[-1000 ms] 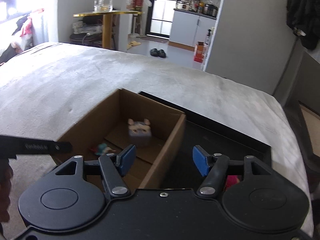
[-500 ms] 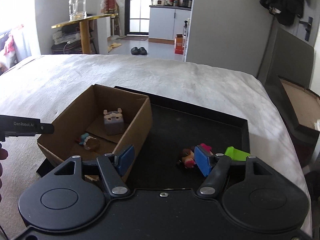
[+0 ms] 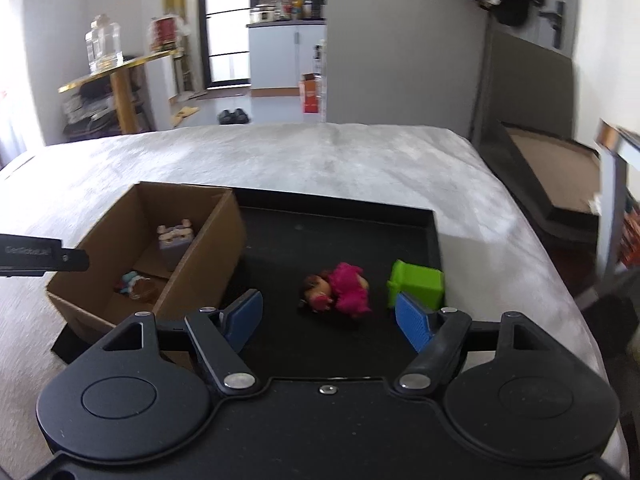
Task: Organize rigid objects
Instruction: 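Move the right gripper over the tray to the white plug adapter, then close the right gripper on the white adapter and lift it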
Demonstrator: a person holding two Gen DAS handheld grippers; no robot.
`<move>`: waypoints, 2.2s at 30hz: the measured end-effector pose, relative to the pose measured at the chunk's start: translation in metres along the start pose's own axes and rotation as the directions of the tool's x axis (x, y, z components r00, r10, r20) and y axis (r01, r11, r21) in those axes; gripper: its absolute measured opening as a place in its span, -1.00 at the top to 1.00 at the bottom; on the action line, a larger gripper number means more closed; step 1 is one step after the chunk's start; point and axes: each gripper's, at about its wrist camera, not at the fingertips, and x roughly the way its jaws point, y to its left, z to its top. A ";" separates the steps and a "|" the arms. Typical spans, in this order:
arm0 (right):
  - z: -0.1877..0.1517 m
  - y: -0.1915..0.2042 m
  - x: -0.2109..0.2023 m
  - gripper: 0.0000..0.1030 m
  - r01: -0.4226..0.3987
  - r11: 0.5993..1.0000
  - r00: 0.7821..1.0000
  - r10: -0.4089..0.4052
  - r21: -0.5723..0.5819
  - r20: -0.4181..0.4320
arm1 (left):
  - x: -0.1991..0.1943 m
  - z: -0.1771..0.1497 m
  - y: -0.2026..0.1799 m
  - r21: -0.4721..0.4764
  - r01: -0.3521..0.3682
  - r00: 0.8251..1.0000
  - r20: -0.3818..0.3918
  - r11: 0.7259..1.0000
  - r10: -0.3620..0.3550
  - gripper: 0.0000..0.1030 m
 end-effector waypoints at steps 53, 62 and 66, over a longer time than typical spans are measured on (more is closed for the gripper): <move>-0.073 -0.069 0.055 0.30 0.160 0.962 0.977 -0.122 0.220 -0.174 | 0.015 -0.020 -0.086 0.259 -0.091 0.995 -0.022 0.962 0.100 -0.36; -0.076 -0.069 0.058 0.29 0.179 0.962 0.972 -0.140 0.208 -0.188 | 0.017 -0.021 -0.083 0.252 -0.092 0.994 -0.027 0.963 0.102 -0.36; -0.075 -0.067 0.057 0.29 0.176 0.964 0.973 -0.138 0.201 -0.186 | 0.018 -0.021 -0.081 0.246 -0.091 0.994 -0.031 0.965 0.102 -0.36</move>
